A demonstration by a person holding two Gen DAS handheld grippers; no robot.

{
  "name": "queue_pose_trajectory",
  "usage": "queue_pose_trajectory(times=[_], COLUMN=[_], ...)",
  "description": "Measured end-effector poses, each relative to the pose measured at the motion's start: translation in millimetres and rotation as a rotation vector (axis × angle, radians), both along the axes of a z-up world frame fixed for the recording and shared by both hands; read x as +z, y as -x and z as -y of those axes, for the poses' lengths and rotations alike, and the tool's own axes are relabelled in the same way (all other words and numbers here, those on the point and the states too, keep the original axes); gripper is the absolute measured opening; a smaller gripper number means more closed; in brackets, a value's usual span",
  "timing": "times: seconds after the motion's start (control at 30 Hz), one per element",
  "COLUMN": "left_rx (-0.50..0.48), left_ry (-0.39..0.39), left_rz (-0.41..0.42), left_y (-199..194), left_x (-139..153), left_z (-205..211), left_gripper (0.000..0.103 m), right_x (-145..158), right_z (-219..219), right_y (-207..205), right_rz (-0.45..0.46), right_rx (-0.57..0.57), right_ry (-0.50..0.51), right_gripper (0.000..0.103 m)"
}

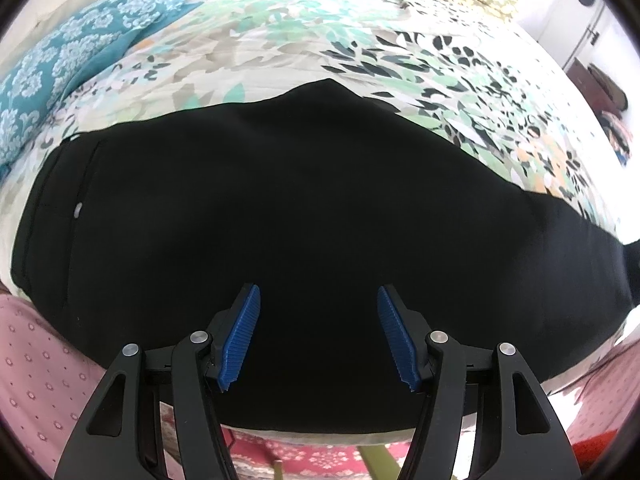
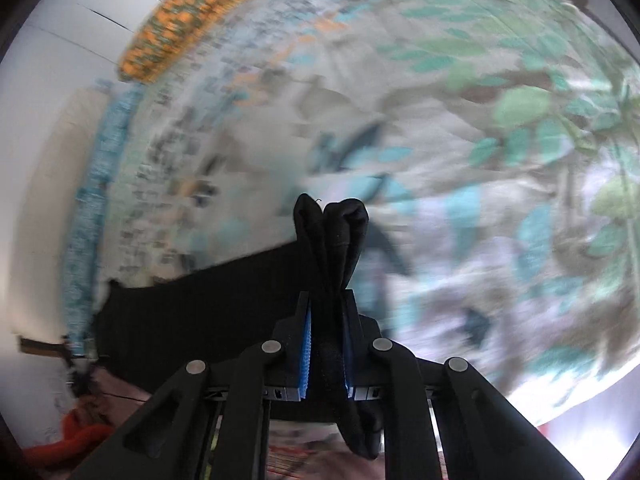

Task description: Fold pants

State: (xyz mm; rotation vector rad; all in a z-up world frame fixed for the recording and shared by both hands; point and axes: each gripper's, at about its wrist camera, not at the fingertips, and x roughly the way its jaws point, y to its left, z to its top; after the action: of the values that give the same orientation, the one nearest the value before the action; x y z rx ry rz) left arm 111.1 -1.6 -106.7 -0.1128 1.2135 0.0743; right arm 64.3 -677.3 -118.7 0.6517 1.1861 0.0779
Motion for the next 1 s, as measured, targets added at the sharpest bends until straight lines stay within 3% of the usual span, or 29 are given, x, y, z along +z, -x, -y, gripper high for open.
queue_pose_trajectory(times=[0.23, 0.43, 0.6, 0.7, 0.77, 0.8, 0.9, 1.0], left_rx=[0.037, 0.040, 0.084, 0.128, 0.152, 0.160, 0.163, 0.108], left_ry=[0.045, 0.050, 0.055, 0.081, 0.101, 0.112, 0.116, 0.154], left_rz=[0.005, 0.031, 0.051, 0.061, 0.058, 0.055, 0.061, 0.101], left_y=[-7, -8, -3, 1, 1, 2, 4, 8], left_x=[-4, -3, 4, 7, 6, 5, 7, 17], left_z=[-9, -16, -34, -47, -53, -55, -56, -47], left_gripper=[0.064, 0.064, 0.064, 0.064, 0.064, 0.064, 0.064, 0.067], right_x=[41, 15, -21, -36, -44, -49, -50, -25], right_z=[-114, -252, -374, -438, -469, -481, -479, -438], right_y=[5, -39, -77, -90, -94, -96, -95, -90], right_rz=[0.201, 0.210, 0.123, 0.083, 0.053, 0.023, -0.034, 0.056], right_rx=[0.069, 0.109, 0.178, 0.215, 0.235, 0.248, 0.225, 0.220], right_ry=[-0.396, -0.712, -0.777, -0.731, -0.659, -0.614, -0.614, -0.549], right_gripper=[0.013, 0.013, 0.013, 0.014, 0.026, 0.036, 0.053, 0.063])
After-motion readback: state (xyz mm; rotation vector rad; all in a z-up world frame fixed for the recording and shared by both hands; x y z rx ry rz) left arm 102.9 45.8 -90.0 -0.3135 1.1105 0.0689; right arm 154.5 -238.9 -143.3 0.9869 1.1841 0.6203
